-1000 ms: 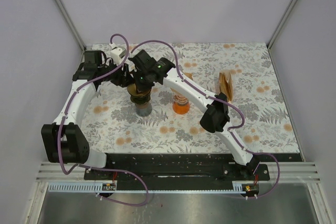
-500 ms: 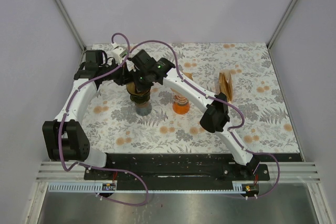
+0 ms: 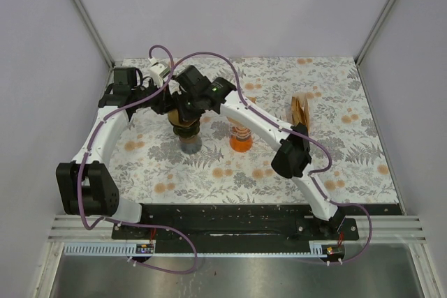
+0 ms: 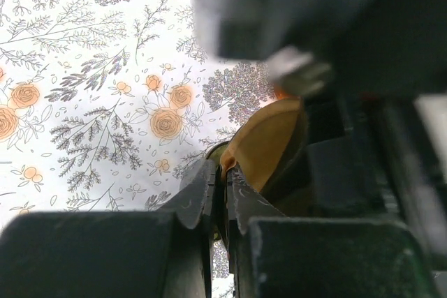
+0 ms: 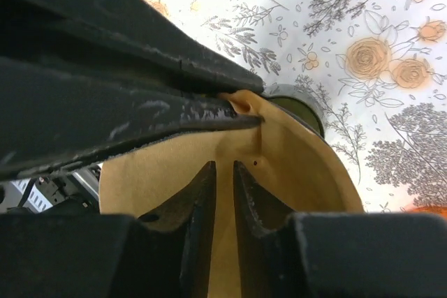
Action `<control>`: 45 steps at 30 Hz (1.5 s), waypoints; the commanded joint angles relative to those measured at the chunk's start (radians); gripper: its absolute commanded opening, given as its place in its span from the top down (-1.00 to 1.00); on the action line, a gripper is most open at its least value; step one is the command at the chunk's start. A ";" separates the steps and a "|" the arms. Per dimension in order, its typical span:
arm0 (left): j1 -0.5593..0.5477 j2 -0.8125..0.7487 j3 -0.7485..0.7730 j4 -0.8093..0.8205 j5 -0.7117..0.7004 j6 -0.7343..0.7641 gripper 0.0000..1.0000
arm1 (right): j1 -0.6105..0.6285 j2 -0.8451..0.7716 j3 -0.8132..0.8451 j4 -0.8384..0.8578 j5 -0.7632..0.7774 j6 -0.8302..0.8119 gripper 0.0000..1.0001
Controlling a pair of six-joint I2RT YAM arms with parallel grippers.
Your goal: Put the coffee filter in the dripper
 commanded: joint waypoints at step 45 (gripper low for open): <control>0.006 -0.039 -0.021 0.006 -0.051 0.109 1.00 | -0.069 -0.096 -0.036 0.062 0.083 -0.126 -0.07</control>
